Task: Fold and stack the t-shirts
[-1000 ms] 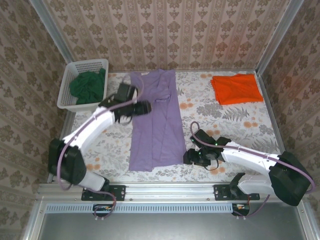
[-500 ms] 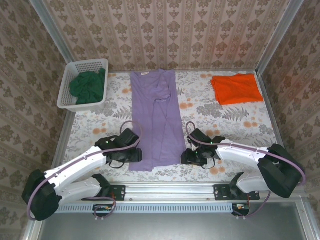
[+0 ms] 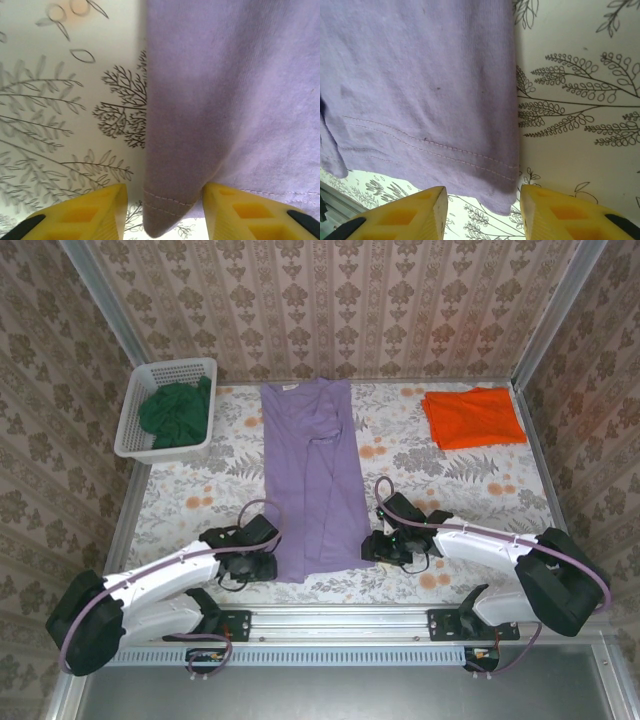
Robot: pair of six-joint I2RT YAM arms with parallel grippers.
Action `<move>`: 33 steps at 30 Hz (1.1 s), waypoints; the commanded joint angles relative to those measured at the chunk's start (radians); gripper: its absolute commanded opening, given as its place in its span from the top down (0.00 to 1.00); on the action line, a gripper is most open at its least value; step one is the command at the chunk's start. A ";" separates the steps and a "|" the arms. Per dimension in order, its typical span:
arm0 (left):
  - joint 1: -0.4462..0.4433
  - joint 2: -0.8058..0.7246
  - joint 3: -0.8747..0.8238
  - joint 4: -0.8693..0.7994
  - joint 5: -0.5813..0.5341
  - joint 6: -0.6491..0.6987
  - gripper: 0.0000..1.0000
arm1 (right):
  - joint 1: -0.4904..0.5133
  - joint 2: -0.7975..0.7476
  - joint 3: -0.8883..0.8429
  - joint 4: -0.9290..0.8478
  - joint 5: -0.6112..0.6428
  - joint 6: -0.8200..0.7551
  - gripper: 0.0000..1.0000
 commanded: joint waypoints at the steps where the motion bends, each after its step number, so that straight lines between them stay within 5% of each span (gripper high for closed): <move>1: 0.007 -0.003 -0.042 0.080 0.059 -0.028 0.59 | -0.003 0.034 0.001 0.020 -0.032 0.018 0.58; 11: 0.046 0.013 -0.068 0.161 0.091 -0.004 0.77 | -0.003 0.088 0.040 -0.043 -0.024 0.022 0.70; 22: 0.046 -0.054 -0.091 0.186 0.118 0.002 0.94 | -0.003 0.067 0.020 -0.016 -0.034 0.049 0.99; 33: -0.005 -0.149 -0.080 0.115 0.149 0.001 1.00 | 0.009 -0.066 -0.062 -0.037 -0.054 0.085 1.00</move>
